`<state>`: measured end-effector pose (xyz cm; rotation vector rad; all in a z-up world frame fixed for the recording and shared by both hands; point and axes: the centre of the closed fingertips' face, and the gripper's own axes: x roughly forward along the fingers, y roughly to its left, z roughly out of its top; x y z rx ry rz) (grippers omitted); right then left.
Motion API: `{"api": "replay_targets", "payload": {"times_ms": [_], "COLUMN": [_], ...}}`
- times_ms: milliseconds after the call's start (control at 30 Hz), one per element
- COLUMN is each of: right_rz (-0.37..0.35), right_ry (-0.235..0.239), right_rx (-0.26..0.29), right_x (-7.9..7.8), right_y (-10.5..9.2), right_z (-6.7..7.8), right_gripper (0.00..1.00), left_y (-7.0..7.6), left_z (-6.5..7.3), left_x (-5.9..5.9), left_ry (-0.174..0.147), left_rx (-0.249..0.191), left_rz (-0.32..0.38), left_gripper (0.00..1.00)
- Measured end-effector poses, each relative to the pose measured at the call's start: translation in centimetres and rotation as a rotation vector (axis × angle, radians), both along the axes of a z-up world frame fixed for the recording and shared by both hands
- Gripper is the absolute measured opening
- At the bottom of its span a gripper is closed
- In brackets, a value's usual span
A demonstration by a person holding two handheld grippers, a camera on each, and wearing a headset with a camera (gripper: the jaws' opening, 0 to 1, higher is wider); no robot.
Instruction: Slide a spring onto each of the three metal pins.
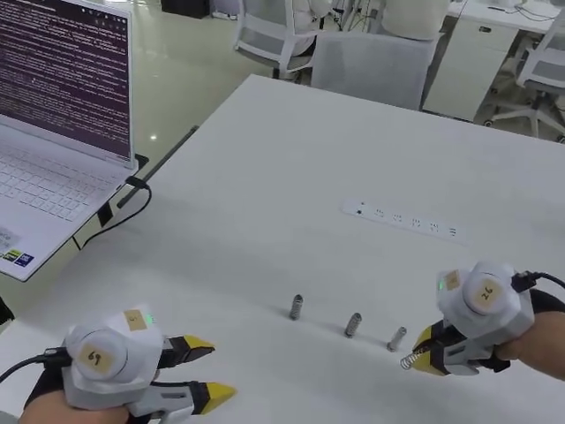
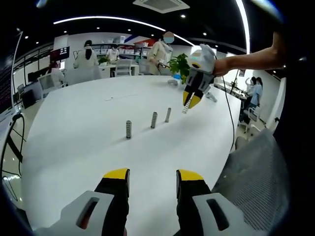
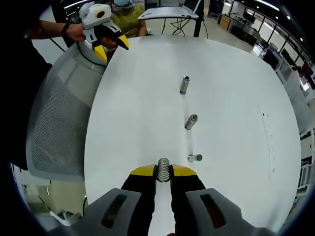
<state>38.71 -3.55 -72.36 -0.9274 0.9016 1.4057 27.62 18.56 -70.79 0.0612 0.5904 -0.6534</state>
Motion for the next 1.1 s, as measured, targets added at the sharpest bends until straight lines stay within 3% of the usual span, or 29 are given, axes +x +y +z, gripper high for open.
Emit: {"api": "replay_targets", "payload": {"times_ms": [733,1100], "right_rz": [0.027,0.029], "right_ry": [-0.038,-0.033], "right_rx": [-0.049,-0.054], "right_x": [4.4,5.4], "right_y": [-0.2,0.3], "right_z": [0.1,-0.2], "right_gripper": [0.08,0.08], "left_y": [0.2,0.6], "left_z": [0.0,0.5], "left_x": [-0.1,0.0], "left_ry": [0.003,-0.001], "left_rx": [-0.006,-0.010], "left_rz": [0.027,0.040], "left_gripper": [0.31,0.34]}}
